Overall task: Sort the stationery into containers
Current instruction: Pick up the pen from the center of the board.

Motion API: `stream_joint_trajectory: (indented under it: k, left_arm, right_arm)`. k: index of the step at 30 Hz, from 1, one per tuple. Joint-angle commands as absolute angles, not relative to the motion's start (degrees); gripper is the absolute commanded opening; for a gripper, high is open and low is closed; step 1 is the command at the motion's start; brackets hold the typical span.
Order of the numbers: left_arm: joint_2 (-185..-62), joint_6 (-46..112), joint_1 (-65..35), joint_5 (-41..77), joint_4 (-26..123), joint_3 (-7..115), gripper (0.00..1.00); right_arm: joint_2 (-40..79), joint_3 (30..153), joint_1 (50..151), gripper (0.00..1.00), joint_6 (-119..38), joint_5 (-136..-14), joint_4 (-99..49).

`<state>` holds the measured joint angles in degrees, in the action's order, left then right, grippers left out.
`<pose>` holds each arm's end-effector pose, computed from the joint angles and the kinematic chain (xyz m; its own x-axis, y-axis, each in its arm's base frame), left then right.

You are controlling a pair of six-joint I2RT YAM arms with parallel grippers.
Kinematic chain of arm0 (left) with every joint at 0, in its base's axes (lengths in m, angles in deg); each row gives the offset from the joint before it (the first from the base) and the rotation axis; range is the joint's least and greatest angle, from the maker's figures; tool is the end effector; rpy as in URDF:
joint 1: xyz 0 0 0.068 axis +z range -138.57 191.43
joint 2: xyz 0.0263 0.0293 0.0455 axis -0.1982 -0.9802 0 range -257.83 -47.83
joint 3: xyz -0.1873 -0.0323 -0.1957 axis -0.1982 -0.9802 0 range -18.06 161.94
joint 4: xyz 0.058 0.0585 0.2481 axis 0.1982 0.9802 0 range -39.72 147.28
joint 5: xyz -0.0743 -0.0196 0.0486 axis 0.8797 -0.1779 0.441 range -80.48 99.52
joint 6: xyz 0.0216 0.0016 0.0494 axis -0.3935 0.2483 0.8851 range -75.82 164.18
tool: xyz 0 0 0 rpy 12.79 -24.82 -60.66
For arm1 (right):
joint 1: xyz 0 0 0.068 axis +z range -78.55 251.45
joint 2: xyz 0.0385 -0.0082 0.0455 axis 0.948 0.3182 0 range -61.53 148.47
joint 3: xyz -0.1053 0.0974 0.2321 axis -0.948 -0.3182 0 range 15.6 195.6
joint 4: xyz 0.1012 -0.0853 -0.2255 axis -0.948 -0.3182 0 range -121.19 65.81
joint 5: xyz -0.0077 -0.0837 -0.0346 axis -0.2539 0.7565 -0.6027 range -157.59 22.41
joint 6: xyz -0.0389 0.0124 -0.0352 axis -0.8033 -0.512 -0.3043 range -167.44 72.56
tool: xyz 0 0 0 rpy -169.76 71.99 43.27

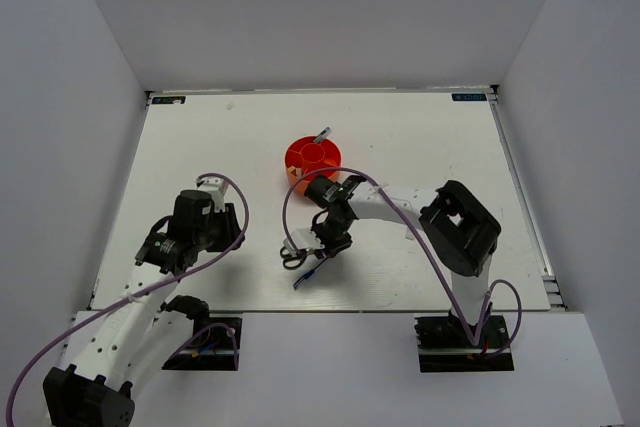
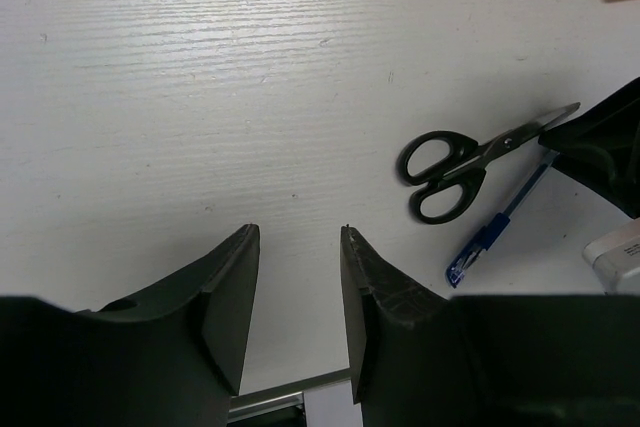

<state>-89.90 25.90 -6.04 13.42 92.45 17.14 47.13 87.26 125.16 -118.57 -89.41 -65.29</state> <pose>0.1386 -0.0462 0.2379 -0.7913 -0.0791 -0.6064 0.0988 0.9620 -0.2544 0.2015 0.2967 0.1594 0.5637 -0.7165 -0.4110 -0.8047 -0.5886 -0.0775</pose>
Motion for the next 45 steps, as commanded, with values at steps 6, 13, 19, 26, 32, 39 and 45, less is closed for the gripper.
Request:
stream_joint_trajectory:
  k: [6, 13, 19, 26, 32, 39, 45]
  left_arm:
    - [-88.35, 26.25, -5.88, 12.77, 92.03, 16.84, 0.49]
    - [-88.26, 26.25, -5.88, 12.51, 92.03, 16.84, 0.49]
    - [-88.35, 26.25, -5.79, 12.07, 92.11, 16.84, 0.49]
    - [-88.35, 26.25, -5.88, 11.63, 92.11, 16.75, 0.49]
    - [-88.44, 26.34, -5.8, 11.28, 92.2, 16.75, 0.49]
    - [-88.88, 26.34, -5.88, 11.02, 92.2, 16.75, 0.49]
    - [-88.88, 26.34, -5.88, 10.84, 92.2, 16.66, 0.49]
  right_arm:
    - [52.9, 85.56, 125.85, 0.28, -123.2, -83.15, -76.48]
    - [52.56, 82.23, 126.73, 0.17, -117.6, -80.51, -72.63]
    - [50.89, 76.26, 127.78, 0.0, -111.61, -78.41, -63.84]
    - [43.27, 71.15, 128.14, 0.0, -108.26, -80.32, -61.62]
    - [32.02, 72.28, 128.14, 0.0, -109.32, -83.76, -67.78]
    - [24.44, 75.36, 127.53, 0.0, -109.84, -77.36, -70.77]
    - [20.74, 76.85, 127.35, 0.0, -109.23, -63.85, -67.35]
